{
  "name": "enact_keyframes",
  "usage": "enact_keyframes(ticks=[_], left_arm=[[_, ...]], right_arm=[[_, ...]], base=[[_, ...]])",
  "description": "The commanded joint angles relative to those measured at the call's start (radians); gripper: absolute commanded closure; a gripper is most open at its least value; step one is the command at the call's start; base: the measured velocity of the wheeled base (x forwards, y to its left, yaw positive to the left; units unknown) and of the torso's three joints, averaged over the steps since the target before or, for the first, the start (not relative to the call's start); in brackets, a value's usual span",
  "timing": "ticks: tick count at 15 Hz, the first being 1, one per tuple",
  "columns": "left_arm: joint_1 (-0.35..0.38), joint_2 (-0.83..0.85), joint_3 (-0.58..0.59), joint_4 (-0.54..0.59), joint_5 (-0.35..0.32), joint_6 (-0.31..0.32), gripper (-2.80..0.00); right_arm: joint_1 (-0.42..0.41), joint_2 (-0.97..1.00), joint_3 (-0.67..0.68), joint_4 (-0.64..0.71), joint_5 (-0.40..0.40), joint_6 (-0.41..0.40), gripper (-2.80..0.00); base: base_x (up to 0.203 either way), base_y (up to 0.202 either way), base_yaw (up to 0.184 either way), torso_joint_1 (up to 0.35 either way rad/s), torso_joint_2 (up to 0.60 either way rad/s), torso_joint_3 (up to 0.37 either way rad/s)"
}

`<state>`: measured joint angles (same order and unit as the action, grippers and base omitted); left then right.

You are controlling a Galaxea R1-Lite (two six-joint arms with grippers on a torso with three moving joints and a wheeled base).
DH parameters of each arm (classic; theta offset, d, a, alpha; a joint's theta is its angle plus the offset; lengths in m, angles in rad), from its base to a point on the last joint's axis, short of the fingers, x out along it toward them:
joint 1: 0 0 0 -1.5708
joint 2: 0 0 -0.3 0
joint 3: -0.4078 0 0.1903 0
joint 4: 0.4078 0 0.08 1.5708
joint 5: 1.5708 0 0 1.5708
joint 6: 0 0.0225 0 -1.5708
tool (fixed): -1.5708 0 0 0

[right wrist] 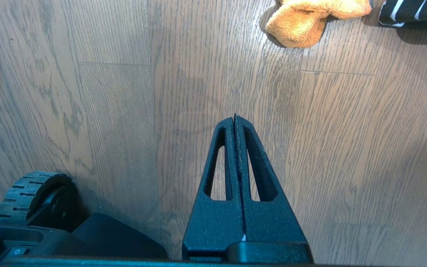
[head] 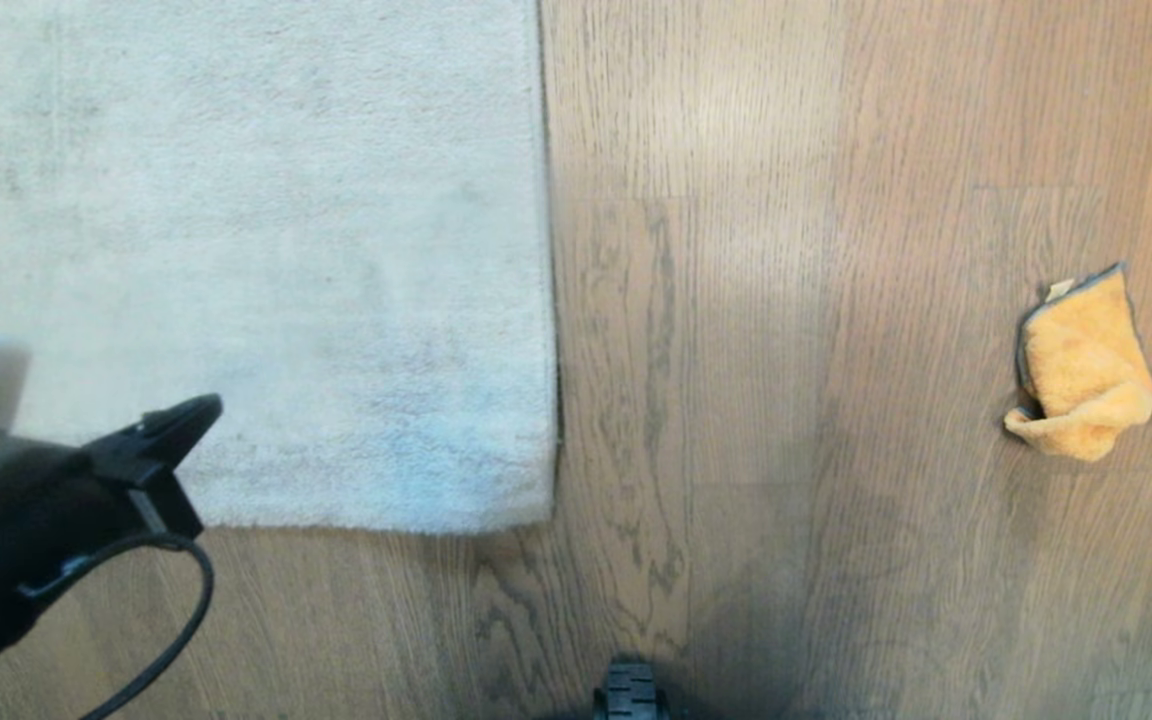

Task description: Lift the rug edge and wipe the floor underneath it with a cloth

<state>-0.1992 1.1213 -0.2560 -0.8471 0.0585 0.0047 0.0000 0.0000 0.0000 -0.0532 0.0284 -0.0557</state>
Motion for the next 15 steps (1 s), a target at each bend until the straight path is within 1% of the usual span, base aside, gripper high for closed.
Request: enact_keyframes(ticks=[1, 2, 3, 5, 6, 8, 10, 12, 15], left_arm=[[0.072, -0.284, 0.009, 0.235, -0.002, 0.019, 0.0], [0.119, -0.352, 0.019, 0.318, -0.012, 0.036, 0.0], [0.168, -0.416, 0.038, 0.376, -0.035, 0.049, 0.0], [0.257, -0.531, 0.086, 0.445, -0.087, 0.063, 0.0], [0.283, -0.592, 0.121, 0.46, -0.105, 0.066, 0.0], [0.292, -0.708, 0.179, 0.478, -0.111, 0.068, 0.0], [0.276, -0.807, 0.233, 0.504, -0.109, 0.069, 0.0], [0.233, -0.883, 0.251, 0.579, -0.104, 0.072, 0.0], [0.207, -1.011, 0.254, 0.743, -0.1, 0.073, 0.0]], right_arm=[[0.0, 0.0, 0.0, 0.0, 0.001, -0.001, 0.0], [0.0, 0.0, 0.0, 0.0, 0.001, -0.001, 0.0], [0.0, 0.0, 0.0, 0.0, 0.001, -0.001, 0.0], [0.0, 0.0, 0.0, 0.0, 0.001, -0.001, 0.0], [0.0, 0.002, 0.0, 0.0, 0.001, -0.001, 0.0], [0.0, 0.0, 0.0, 0.0, 0.001, -0.001, 0.0], [0.0, 0.001, 0.0, 0.0, 0.001, -0.001, 0.0], [0.0, 0.0, 0.0, 0.0, 0.001, -0.001, 0.0], [0.0, 0.0, 0.0, 0.0, 0.001, -0.001, 0.0]], base=[[0.0, 0.0, 0.0, 0.0, 0.0, 0.0], [0.0, 0.0, 0.0, 0.0, 0.0, 0.0], [0.0, 0.0, 0.0, 0.0, 0.0, 0.0], [0.0, 0.0, 0.0, 0.0, 0.0, 0.0], [0.0, 0.0, 0.0, 0.0, 0.0, 0.0], [0.0, 0.0, 0.0, 0.0, 0.0, 0.0], [0.0, 0.0, 0.0, 0.0, 0.0, 0.0], [0.0, 0.0, 0.0, 0.0, 0.0, 0.0], [0.0, 0.0, 0.0, 0.0, 0.0, 0.0]])
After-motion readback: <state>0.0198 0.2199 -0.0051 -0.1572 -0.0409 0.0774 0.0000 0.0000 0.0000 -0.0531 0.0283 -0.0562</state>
